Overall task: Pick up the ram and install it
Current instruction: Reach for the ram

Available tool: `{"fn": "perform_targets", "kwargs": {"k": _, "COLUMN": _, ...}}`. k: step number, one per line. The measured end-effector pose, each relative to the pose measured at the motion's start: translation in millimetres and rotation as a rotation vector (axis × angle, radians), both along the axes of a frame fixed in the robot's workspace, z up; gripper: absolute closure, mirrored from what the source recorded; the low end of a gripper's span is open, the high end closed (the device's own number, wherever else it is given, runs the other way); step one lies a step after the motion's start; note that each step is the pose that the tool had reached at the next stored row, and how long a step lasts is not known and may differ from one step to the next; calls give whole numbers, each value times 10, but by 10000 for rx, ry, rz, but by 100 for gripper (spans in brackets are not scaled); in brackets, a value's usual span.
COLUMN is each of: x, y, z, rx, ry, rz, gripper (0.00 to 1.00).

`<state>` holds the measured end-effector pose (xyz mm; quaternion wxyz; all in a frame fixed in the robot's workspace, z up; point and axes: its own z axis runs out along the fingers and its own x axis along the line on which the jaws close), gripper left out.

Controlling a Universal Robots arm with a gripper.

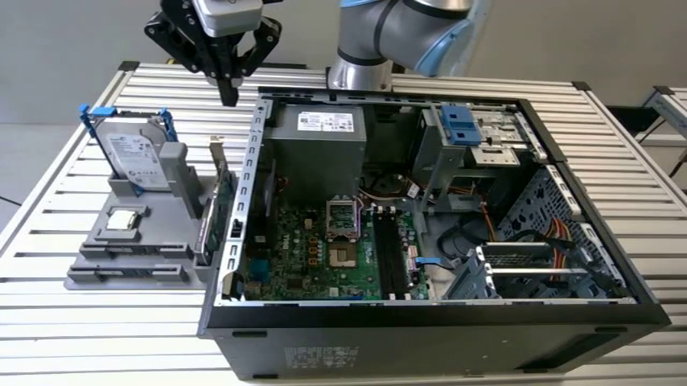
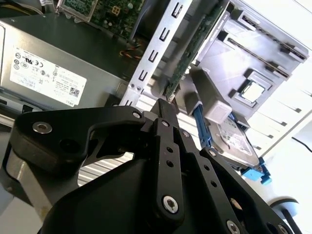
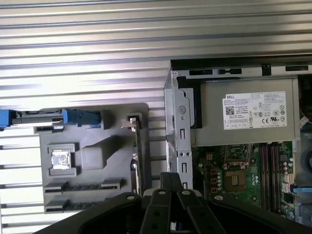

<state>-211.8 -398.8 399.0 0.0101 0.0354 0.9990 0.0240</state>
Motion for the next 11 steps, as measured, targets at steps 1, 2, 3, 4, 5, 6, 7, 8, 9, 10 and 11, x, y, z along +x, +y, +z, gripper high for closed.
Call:
{"fn": "perform_targets", "kwargs": {"k": 1, "x": -9, "y": 0, "z": 0, "rx": 0, "ry": -1, "rz": 0, "gripper": 100}}
{"fn": "perform_targets", "kwargs": {"k": 2, "x": -19, "y": 0, "z": 0, "rx": 0, "ry": 0, "rz": 0, "gripper": 100}}
{"fn": "perform_targets", "kwargs": {"k": 3, "x": -29, "y": 0, "z": 0, "rx": -1, "ry": 0, "rz": 0, "gripper": 100}}
{"fn": "perform_targets", "kwargs": {"k": 4, "x": -39, "y": 0, "z": 0, "rx": 0, "ry": 0, "rz": -1, "gripper": 100}}
{"fn": "perform_targets", "kwargs": {"k": 5, "x": -48, "y": 0, "z": 0, "rx": 0, "ry": 0, "rz": -1, "gripper": 100}}
{"fn": "perform_targets", "kwargs": {"k": 6, "x": -57, "y": 0, "z": 0, "rx": 0, "ry": 0, "rz": 0, "gripper": 100}}
{"fn": "perform_targets", "kwargs": {"k": 7, "x": -66, "y": 0, "z": 0, "rx": 0, "ry": 0, "rz": -1, "gripper": 100}}
{"fn": "perform_targets", "kwargs": {"k": 8, "x": -75, "y": 0, "z": 0, "rx": 0, "ry": 0, "rz": -1, "gripper": 100}}
{"fn": "perform_targets", "kwargs": {"k": 9, "x": -85, "y": 0, "z": 0, "rx": 0, "ry": 0, "rz": -1, "gripper": 100}}
{"fn": "perform_targets", "kwargs": {"k": 10, "x": -94, "y": 0, "z": 0, "rx": 0, "ry": -1, "rz": -1, "gripper": 100}}
{"fn": "perform_targets", "kwargs": {"k": 11, "x": -105, "y": 0, "z": 0, "rx": 0, "ry": 0, "rz": -1, "gripper": 100}}
